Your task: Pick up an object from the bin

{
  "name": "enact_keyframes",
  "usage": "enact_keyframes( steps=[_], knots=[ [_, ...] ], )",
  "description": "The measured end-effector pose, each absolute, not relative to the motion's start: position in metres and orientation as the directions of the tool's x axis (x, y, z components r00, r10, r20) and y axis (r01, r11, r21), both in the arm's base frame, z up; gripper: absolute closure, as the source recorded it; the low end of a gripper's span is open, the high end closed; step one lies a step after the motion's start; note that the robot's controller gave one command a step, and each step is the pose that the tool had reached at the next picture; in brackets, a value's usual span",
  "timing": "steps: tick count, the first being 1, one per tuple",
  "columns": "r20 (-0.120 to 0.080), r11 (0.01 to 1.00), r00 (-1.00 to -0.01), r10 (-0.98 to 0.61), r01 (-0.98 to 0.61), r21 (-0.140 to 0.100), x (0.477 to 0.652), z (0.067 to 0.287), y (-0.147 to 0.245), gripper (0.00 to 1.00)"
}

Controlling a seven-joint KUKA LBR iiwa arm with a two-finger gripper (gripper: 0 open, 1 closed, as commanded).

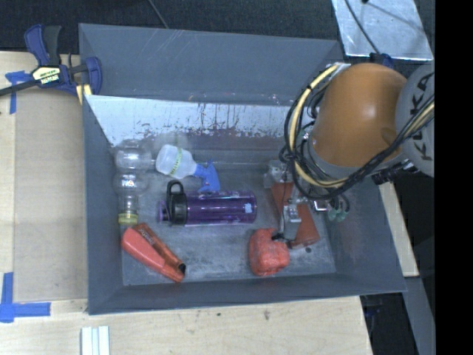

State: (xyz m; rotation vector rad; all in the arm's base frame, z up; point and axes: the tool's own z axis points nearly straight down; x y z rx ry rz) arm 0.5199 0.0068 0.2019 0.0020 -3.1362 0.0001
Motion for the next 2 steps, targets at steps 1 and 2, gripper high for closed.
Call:
enact_keyframes(
  steps=[1,2],
  knots=[
    [-0.003,1.000,-1.000,-0.001,-0.001,0.000,0.521,0.207,0.007,0.00],
    [-0.010,0.999,-0.999,0.032,0.032,0.001,0.522,0.156,0.011,0.00]
  ],
)
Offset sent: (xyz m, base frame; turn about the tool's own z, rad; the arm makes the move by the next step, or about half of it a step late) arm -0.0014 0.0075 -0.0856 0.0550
